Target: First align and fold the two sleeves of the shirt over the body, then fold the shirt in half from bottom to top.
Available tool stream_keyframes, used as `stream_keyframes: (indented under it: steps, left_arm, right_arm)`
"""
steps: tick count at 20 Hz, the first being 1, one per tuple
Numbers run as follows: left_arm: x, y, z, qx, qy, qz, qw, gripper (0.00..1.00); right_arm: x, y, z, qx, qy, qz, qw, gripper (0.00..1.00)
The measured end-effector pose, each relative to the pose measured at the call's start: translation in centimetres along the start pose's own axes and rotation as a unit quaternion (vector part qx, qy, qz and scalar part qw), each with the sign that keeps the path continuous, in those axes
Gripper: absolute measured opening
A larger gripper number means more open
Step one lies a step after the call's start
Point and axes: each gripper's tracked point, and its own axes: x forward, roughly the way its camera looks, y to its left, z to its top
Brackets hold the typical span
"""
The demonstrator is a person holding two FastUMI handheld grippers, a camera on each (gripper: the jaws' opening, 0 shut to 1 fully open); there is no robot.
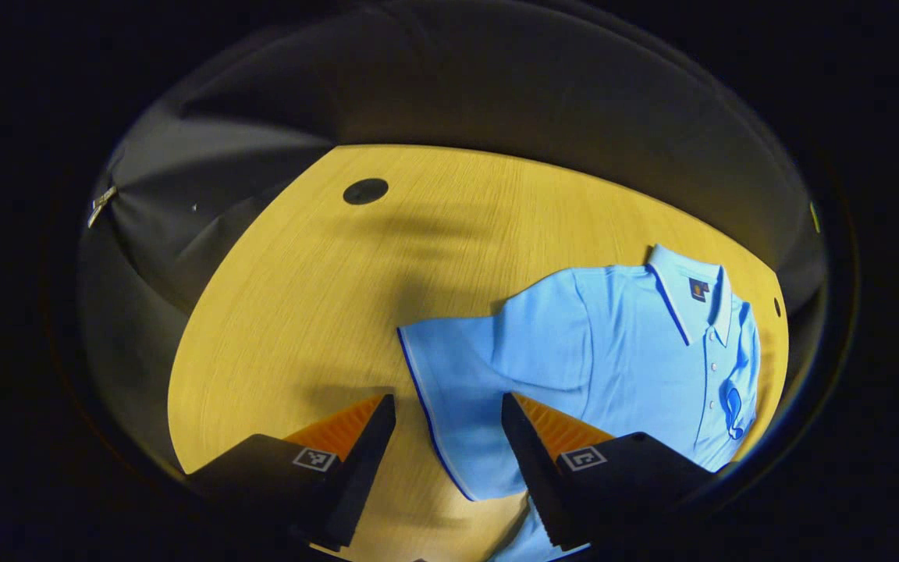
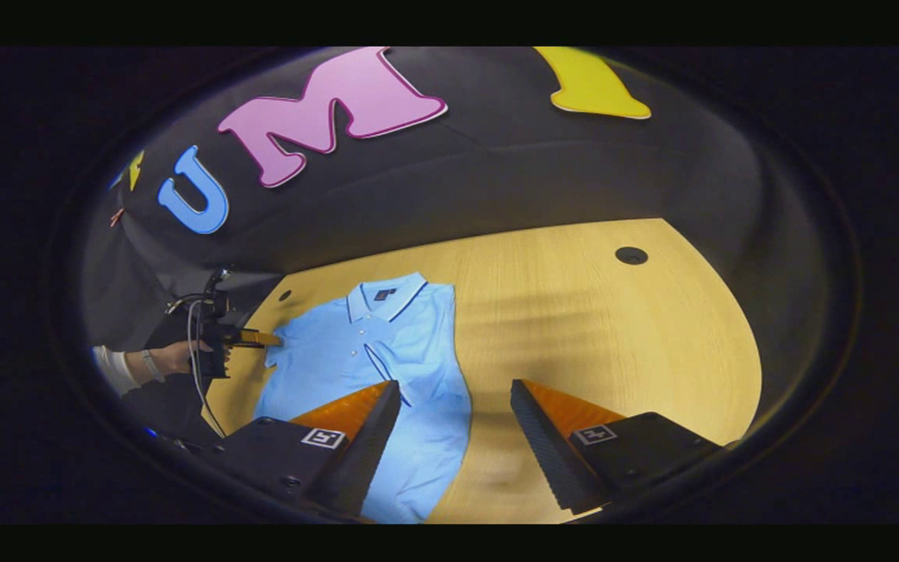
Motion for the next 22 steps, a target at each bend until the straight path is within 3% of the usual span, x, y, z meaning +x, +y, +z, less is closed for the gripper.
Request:
stream_keyframes:
  steps: [2, 5, 6, 7, 9, 10, 11, 12, 16, 19, 22]
  left_arm:
    - [0.5, -0.9, 0.4, 0.01, -0.01, -0.007, 1.0, 0.91]
    - [0.3, -2.4, 1.0, 0.006, -0.027, -0.007, 1.0, 0.3]
    - [0.3, -2.7, 1.0, 0.002, -0.027, 0.0, 1.0, 0.1]
    - [0.3, -3.1, 0.9, 0.001, -0.026, -0.01, 1.0, 0.07]
    - [-1.1, -4.3, 2.2, -0.004, -0.055, -0.043, 0.998, 0.11]
    - [-2.4, -5.0, 3.7, -0.005, -0.089, -0.059, 0.994, 0.06]
    - [-4.1, -6.2, 5.0, -0.004, -0.122, -0.084, 0.989, 0.11]
    - [-5.7, -7.9, 5.7, 0.001, -0.141, -0.116, 0.983, 0.06]
    - [-9.6, -13.5, 4.5, 0.068, -0.141, -0.201, 0.967, 0.06]
    - [-8.3, -16.7, 1.2, 0.098, -0.09, -0.221, 0.966, 0.06]
    - [-5.0, -17.0, -3.4, 0.156, -0.022, -0.185, 0.97, 0.1]
  right_arm:
    - [-0.1, -0.4, -0.1, 0.009, 0.0, -0.005, 1.0, 0.9]
    - [0.1, -0.7, 0.1, 0.021, -0.001, -0.003, 1.0, 0.9]
    - [0.1, -0.8, 0.3, 0.024, -0.002, 0.0, 1.0, 0.81]
    - [0.2, -0.6, 0.3, 0.026, -0.003, 0.003, 1.0, 0.9]
    - [0.4, -0.4, 0.3, 0.024, -0.002, 0.005, 1.0, 0.9]
    - [0.4, -0.4, 0.2, 0.022, -0.002, 0.005, 1.0, 0.9]
    - [0.3, -0.5, 0.1, 0.018, -0.001, 0.004, 1.0, 0.82]
    - [0.3, -0.6, 0.0, 0.014, -0.001, 0.002, 1.0, 0.9]
    - [0.5, 0.1, -0.2, 0.015, 0.001, 0.008, 1.0, 0.9]
    - [0.4, 1.0, -0.5, 0.009, 0.002, 0.012, 1.0, 0.9]
    - [0.1, 1.2, -1.5, 0.003, 0.009, 0.012, 1.0, 0.9]
